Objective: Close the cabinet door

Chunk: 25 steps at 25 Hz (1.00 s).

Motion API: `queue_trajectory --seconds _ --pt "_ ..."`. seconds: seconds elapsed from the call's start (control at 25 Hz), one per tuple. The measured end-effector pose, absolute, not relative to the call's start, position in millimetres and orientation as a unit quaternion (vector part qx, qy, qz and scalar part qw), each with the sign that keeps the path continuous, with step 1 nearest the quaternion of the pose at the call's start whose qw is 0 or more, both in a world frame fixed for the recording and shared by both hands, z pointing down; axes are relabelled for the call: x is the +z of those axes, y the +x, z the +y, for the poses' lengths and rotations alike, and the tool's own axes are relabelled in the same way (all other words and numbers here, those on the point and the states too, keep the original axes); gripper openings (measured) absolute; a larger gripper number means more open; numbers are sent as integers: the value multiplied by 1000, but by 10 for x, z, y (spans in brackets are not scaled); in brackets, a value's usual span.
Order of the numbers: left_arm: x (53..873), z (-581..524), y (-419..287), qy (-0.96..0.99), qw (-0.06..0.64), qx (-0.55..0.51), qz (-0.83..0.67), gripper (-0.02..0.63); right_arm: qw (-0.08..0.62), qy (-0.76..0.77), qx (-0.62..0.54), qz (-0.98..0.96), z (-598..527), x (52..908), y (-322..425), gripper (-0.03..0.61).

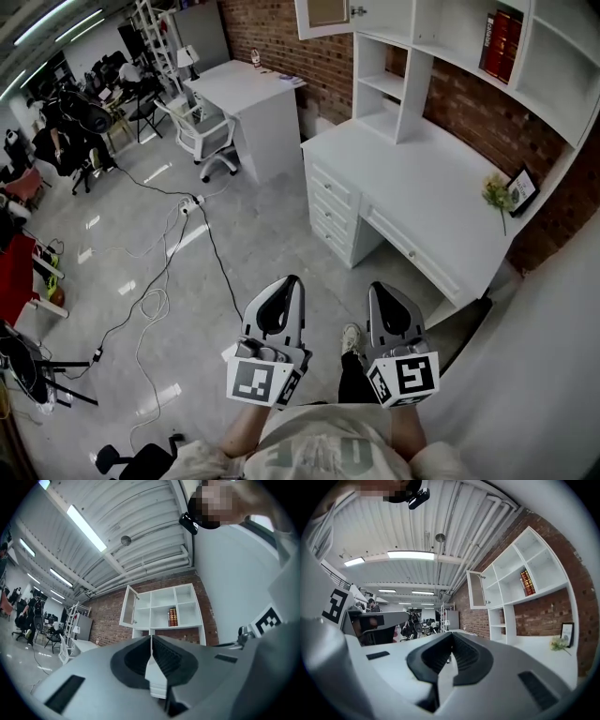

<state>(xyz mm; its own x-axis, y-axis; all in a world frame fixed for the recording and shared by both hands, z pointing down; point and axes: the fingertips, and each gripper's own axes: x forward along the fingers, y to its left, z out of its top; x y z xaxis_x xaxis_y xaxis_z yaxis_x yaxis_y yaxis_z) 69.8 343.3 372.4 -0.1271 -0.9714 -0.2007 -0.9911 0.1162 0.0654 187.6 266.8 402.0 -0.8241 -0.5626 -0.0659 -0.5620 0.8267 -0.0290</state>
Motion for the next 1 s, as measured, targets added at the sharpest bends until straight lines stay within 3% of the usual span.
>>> queue_trajectory --seconds 0.36,0.72,1.0 --pt "3811 2000 154 -650 89 87 750 21 79 -293 0 953 1050 4050 1362 15" --pt "3340 52 -598 -624 100 125 765 21 80 -280 39 956 -1031 3520 778 17" --pt "3163 -765 -895 -631 109 119 759 21 87 -265 37 960 -1822 3341 280 17"
